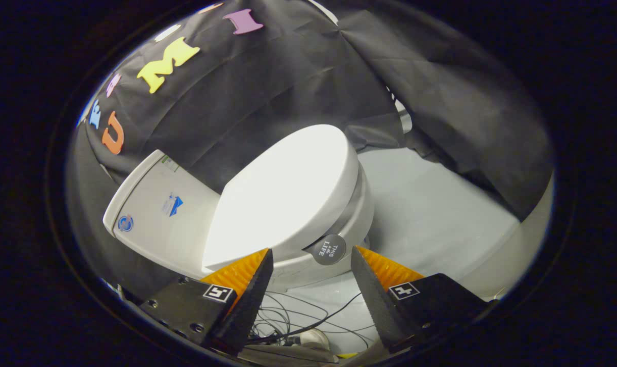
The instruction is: Open the toilet lid.
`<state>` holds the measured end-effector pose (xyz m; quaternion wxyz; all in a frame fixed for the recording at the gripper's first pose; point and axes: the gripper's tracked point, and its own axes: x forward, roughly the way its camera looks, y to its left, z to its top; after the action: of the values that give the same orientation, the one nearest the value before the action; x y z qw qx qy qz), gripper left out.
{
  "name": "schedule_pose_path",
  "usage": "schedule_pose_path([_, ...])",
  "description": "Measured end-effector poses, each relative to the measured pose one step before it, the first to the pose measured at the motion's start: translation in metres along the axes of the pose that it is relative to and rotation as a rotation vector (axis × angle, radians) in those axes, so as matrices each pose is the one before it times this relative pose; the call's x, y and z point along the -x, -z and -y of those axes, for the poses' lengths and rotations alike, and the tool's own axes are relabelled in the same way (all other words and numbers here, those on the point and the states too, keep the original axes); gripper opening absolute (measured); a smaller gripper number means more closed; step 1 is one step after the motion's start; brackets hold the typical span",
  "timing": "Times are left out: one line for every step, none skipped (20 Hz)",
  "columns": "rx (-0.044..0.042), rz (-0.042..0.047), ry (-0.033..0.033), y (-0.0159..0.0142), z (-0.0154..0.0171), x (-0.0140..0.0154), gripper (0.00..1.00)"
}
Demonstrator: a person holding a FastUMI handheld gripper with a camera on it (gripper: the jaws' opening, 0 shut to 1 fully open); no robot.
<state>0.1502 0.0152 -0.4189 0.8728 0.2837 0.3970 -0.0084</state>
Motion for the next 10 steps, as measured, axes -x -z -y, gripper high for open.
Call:
schedule_pose_path([-0.0238,-0.00978,-0.00569,0.00145,0.00214,-0.00561,0.96])
schedule_pose_path([-0.02365,-0.01015,-0.00601,0.00104,0.0017,-0.0065,0.96])
schedule_pose_path([-0.03013,-0.00467,-0.00646,0.00154,0.00292,-0.004,0.95])
schedule_pose_path([-0.0335,-0.006,-0.00949,0.00043,0.00187,-0.00425,0.95])
schedule_pose_path([-0.03482,-0.00906,-0.00975,0.00116,0.00093,-0.00416,0.94])
schedule_pose_path([-0.0315,-0.00969,-0.00509,0.0017,0.00307,-0.00395,0.92])
schedule_pose_path([-0.03031,-0.00801,-0.00305,0.00215,0.0022,-0.00572,0.89])
schedule_pose_path([-0.02613,-0.0018,-0.00657,-0.00095,0.00183,-0.00339,0.83])
schedule_pose_path([-0.02096,-0.00213,-0.00662,0.00082,0.00062,-0.00156,0.8])
schedule_pose_path([-0.01644,0.00154,-0.00585,0.00002,0.00086,-0.00237,0.77])
